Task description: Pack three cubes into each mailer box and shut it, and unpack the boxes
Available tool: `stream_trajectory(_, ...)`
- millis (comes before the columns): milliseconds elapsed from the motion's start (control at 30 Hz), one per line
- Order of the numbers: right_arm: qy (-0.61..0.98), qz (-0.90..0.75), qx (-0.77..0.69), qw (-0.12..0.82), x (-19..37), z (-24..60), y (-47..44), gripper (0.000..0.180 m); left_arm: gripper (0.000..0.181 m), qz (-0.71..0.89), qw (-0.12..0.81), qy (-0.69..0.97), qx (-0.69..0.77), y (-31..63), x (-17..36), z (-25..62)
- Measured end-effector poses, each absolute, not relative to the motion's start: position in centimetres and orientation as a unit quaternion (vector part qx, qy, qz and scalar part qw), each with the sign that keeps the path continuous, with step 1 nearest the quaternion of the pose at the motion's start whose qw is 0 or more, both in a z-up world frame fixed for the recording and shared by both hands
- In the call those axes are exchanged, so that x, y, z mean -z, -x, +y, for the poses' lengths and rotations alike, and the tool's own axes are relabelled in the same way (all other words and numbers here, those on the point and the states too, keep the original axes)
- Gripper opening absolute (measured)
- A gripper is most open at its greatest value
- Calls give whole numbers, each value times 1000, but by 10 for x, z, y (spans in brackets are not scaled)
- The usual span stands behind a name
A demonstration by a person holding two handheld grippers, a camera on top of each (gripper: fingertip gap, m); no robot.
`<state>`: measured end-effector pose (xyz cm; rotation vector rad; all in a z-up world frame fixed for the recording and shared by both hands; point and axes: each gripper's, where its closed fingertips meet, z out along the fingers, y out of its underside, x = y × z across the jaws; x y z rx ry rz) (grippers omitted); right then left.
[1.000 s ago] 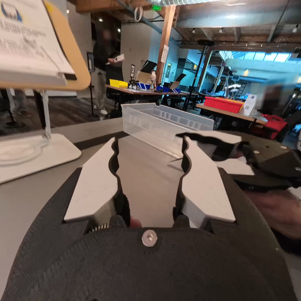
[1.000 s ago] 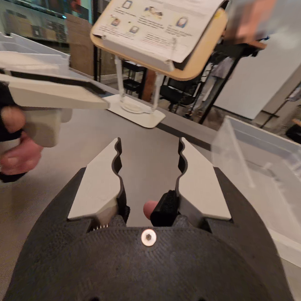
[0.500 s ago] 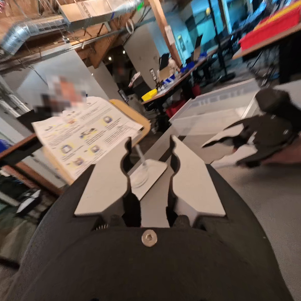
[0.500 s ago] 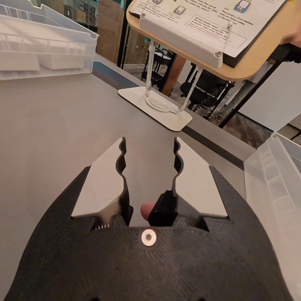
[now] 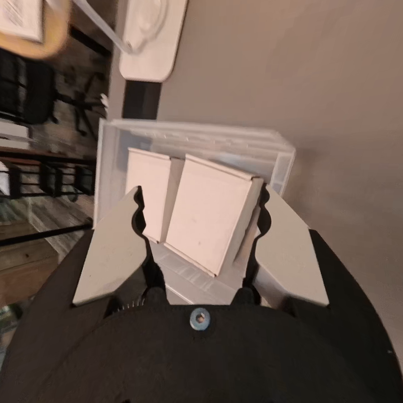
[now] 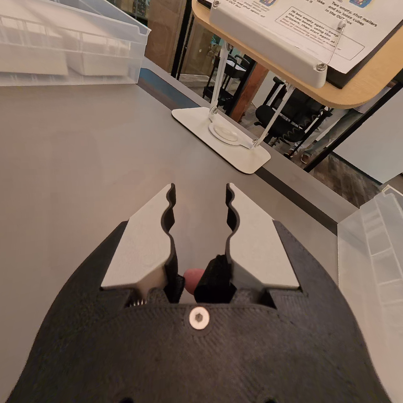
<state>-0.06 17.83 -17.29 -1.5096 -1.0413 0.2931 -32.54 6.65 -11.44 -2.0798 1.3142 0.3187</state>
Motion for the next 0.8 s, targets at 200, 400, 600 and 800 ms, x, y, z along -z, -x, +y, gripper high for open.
stream_trajectory(200, 651, -451, -137, 595, 173, 177, 2, 44, 103, 529, 210, 816, -97, 354, 164, 74)
stream_trajectory(400, 646, -466, -134, 589, 176, 174, 5, 44, 113, 557, 144, 815, -73, 363, 194, 81)
stream_trajectory(600, 646, -467, -136, 588, 176, 174, 6, 43, 119, 570, 92, 815, -50, 366, 208, 89)
stream_trajectory(800, 644, -471, -136, 588, 177, 173, 7, 43, 129, 568, 48, 819, -59, 369, 235, 90)
